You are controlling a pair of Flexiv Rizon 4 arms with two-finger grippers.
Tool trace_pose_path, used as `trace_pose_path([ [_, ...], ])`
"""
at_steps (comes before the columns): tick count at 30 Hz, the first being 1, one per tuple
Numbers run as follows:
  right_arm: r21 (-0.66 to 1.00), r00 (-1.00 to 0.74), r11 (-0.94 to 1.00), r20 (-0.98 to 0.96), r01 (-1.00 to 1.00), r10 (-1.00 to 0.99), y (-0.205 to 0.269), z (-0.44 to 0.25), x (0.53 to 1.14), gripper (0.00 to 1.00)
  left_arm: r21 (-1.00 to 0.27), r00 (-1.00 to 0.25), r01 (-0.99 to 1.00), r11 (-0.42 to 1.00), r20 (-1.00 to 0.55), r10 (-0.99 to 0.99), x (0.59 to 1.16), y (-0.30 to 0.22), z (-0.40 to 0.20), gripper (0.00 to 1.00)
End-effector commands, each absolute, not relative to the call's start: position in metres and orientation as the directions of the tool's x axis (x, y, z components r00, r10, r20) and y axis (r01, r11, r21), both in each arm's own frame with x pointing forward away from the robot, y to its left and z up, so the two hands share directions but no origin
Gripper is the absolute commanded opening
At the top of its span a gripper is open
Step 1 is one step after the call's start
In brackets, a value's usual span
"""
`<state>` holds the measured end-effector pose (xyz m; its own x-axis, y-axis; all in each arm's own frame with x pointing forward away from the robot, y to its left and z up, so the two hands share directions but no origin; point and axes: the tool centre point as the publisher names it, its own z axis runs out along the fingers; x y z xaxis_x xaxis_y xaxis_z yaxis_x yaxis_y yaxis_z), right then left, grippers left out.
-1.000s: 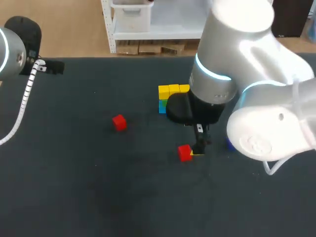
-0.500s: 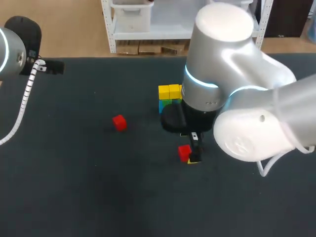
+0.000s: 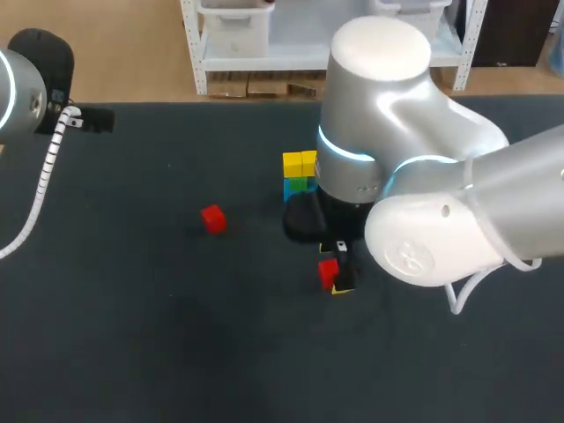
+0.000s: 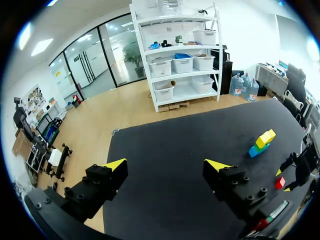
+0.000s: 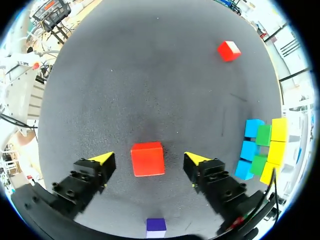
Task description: Place the blue cubes, place green cubes on the blue cubes, place the yellow cubes on the green cubes, then place the red cubes on the yellow cubes, and place purple cube on the red cubes.
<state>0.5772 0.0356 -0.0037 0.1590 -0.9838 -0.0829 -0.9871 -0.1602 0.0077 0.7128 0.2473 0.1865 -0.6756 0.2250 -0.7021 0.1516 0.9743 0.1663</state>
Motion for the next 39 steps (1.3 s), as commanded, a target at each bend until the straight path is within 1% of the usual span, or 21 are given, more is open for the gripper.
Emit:
trace_pose_path([
  [1,0.011,0.160,-0.161,-0.071,-0.987,-0.985,0.037,-0.009,0.579,0.43,0.165,-0.675,0.155,0.974,-0.702,0.226,0.712,0.248,0.187,1.00],
  [2,0.010,0.160,-0.161,-0.068,-0.987,-0.985,0.036,-0.009,0.579,0.38,0.165,-0.675,0.155,0.974,-0.702,0.226,0.712,0.248,0.187,1.00],
  [3,0.009,0.159,-0.160,-0.064,-0.987,-0.985,0.036,-0.010,0.579,0.28,0.165,-0.675,0.155,0.974,-0.702,0.226,0.712,0.248,0.187,1.00],
  [4,0.007,0.159,-0.160,-0.061,-0.987,-0.985,0.036,-0.010,0.579,0.14,0.165,-0.675,0.155,0.974,-0.702,0.226,0.712,0.248,0.187,1.00],
  [5,0.006,0.158,-0.159,-0.060,-0.987,-0.986,0.036,-0.010,0.579,0.03,0.165,-0.675,0.155,0.974,-0.702,0.226,0.712,0.248,0.187,1.00],
  [6,0.004,0.154,-0.154,-0.060,-0.988,-0.986,0.035,-0.010,0.579,0.00,0.165,-0.675,0.155,0.974,-0.702,0.226,0.712,0.248,0.187,1.00],
  [13,0.000,0.134,-0.134,-0.069,-0.991,-0.989,0.032,-0.002,0.581,0.00,0.165,-0.675,0.155,0.974,-0.702,0.226,0.712,0.248,0.187,1.00],
  [25,0.027,0.042,-0.044,-0.065,-0.999,-0.997,0.019,0.044,0.591,0.00,0.165,-0.675,0.155,0.974,-0.702,0.226,0.712,0.248,0.187,1.00],
  [32,-0.017,0.024,-0.023,-0.069,-1.000,-0.997,0.019,0.071,0.613,0.00,0.165,-0.675,0.155,0.974,-0.702,0.226,0.712,0.248,0.187,1.00],
  [39,-0.047,-0.016,0.019,-0.055,-0.999,-0.998,0.018,0.085,0.653,0.00,0.165,-0.675,0.155,0.974,-0.702,0.226,0.712,0.248,0.187,1.00],
])
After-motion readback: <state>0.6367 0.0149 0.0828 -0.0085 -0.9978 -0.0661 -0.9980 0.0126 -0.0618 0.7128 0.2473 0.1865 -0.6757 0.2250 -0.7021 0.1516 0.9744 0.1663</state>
